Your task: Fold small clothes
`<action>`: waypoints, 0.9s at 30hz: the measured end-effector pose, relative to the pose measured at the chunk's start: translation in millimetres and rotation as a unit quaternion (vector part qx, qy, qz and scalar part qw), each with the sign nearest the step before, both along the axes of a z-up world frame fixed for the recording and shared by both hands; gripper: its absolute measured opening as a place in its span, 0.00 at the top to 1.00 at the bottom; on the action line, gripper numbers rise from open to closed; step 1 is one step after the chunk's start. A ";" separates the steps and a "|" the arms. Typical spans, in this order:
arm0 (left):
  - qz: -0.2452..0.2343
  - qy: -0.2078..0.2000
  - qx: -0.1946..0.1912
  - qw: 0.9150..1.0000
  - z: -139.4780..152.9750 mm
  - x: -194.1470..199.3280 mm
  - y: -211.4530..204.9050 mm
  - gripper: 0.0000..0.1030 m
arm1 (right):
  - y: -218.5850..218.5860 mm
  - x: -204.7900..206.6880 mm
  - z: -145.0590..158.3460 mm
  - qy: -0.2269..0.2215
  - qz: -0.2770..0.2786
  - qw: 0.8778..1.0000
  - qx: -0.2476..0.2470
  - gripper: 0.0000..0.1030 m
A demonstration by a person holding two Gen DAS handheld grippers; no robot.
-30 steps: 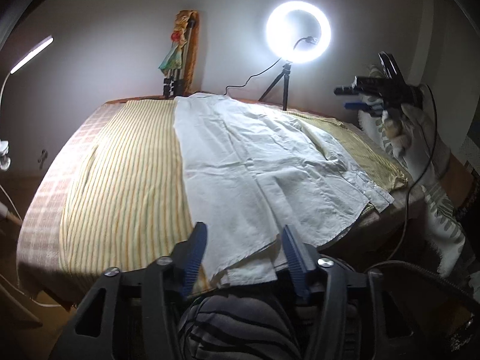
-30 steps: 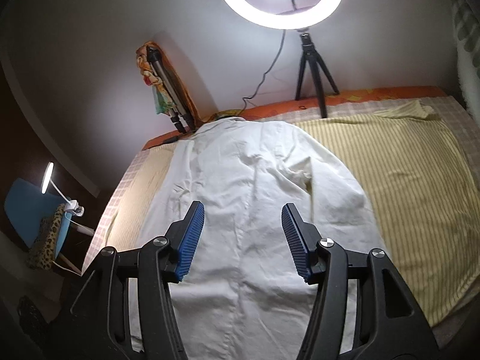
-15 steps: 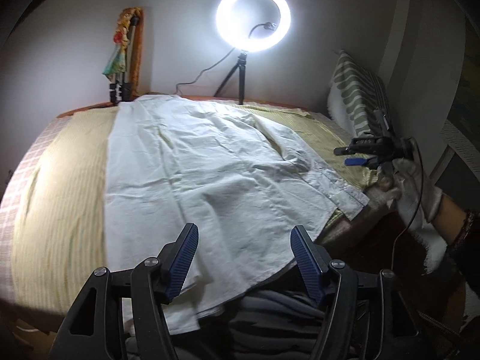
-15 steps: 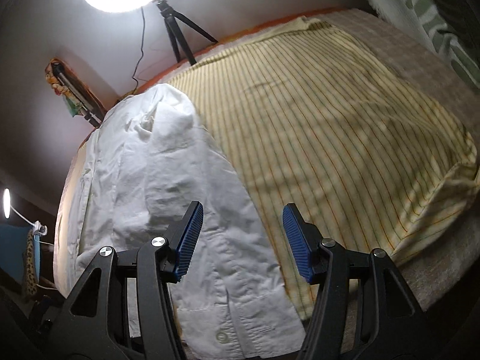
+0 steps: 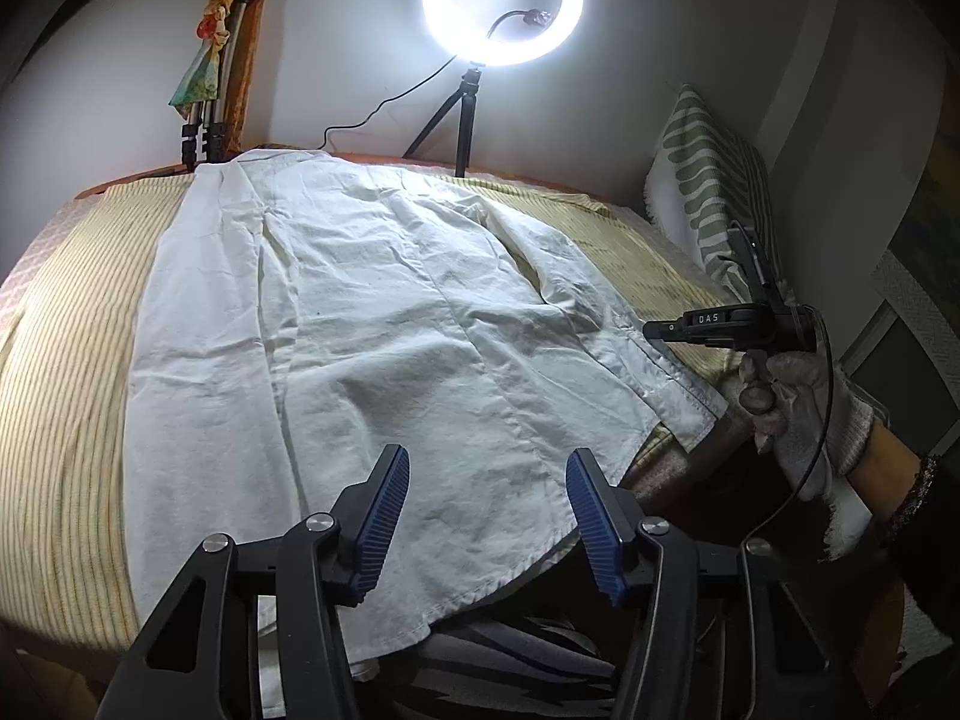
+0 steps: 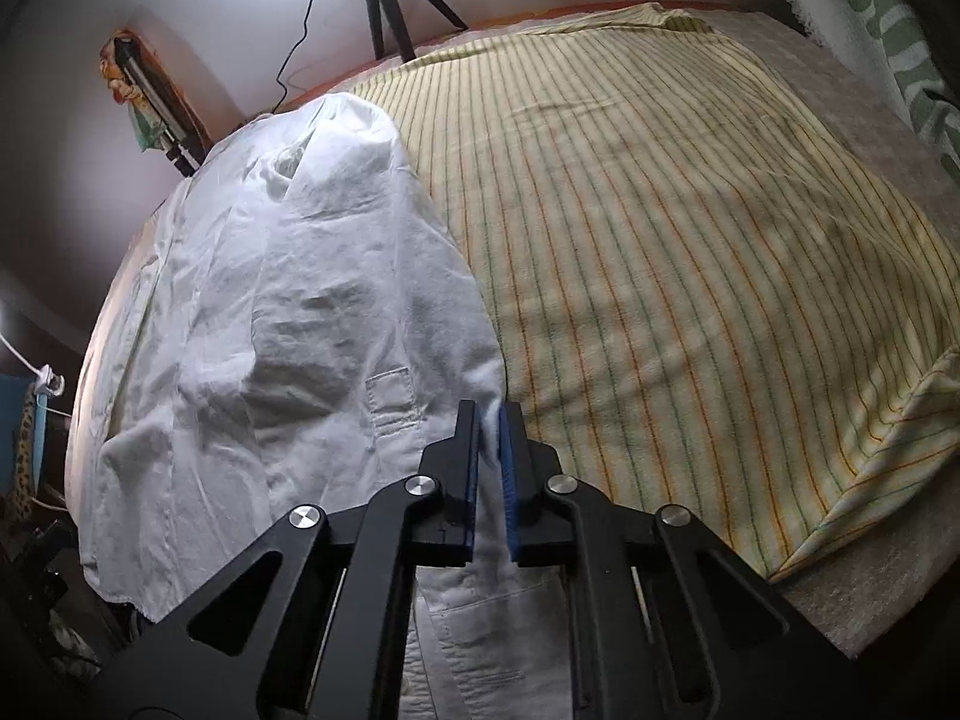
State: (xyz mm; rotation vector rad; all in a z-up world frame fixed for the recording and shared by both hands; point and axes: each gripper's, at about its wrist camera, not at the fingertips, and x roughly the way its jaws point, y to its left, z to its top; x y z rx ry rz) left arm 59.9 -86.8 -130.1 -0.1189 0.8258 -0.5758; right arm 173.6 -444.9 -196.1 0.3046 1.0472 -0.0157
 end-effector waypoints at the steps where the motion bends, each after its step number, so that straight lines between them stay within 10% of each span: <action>1: -0.001 0.000 -0.001 1.000 -0.1 0.1 -0.9 0.48 | 0.6 0.3 1.9 -0.003 0.001 1.000 0.003 0.95; 15: 0.006 0.006 -0.023 1.000 -0.8 7.7 4.1 0.49 | 74.2 -0.7 76.3 -0.102 0.072 0.989 0.076 0.97; 27: 0.016 0.012 -0.030 0.999 -1.8 11.6 12.2 0.49 | 176.6 12.1 32.3 -0.016 0.213 0.972 0.098 0.85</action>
